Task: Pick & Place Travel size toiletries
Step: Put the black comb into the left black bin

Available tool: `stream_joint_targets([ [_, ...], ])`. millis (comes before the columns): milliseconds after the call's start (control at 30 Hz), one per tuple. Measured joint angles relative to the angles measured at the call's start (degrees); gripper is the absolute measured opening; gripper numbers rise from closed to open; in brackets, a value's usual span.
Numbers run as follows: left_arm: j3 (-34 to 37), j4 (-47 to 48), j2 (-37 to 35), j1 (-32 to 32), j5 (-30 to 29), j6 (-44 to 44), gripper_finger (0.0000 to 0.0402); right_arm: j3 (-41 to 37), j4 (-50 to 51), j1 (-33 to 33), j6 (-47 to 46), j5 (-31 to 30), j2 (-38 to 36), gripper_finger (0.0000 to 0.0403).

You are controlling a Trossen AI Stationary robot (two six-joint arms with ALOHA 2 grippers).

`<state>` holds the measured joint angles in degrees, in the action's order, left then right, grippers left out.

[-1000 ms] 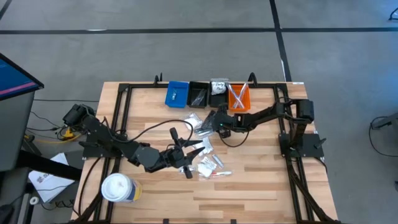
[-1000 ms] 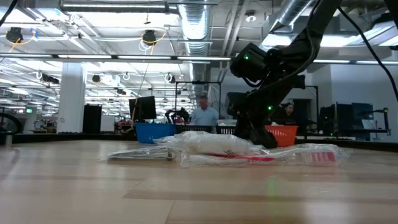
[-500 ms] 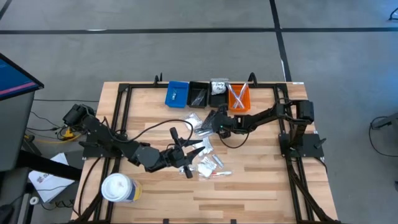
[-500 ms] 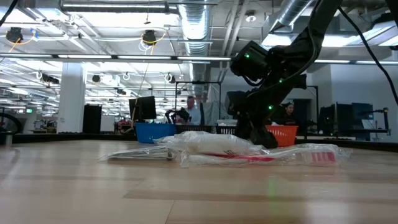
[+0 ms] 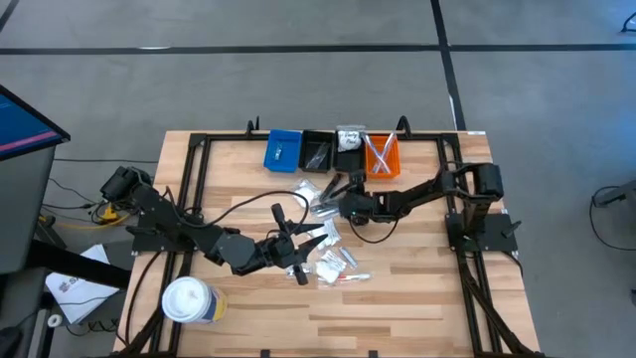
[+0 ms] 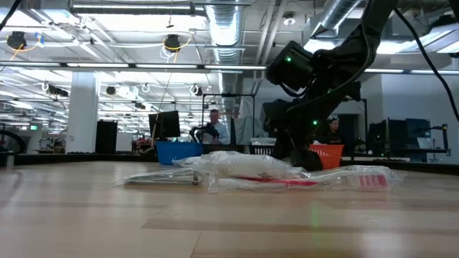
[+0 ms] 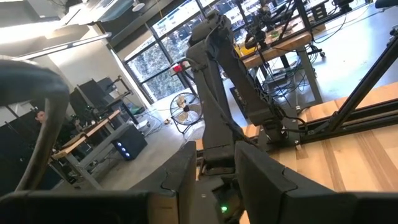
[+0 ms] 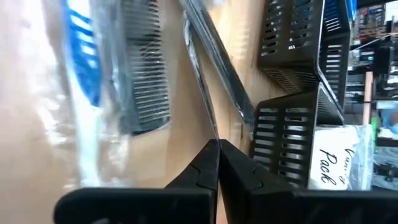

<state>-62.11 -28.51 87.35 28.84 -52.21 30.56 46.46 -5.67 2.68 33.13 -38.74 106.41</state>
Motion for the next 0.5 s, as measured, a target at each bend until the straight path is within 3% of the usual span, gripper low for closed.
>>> stream_joint_targets([
  [200,0.0,0.0,0.0,0.0,0.0,0.0,0.0104,-0.3,5.0,-5.5,-5.8,-0.2,-2.2,0.0],
  [500,0.0,-0.1,0.0,0.0,0.0,0.0,0.0104,-0.2,10.0,-13.4,-16.1,-1.6,-16.4,0.0],
])
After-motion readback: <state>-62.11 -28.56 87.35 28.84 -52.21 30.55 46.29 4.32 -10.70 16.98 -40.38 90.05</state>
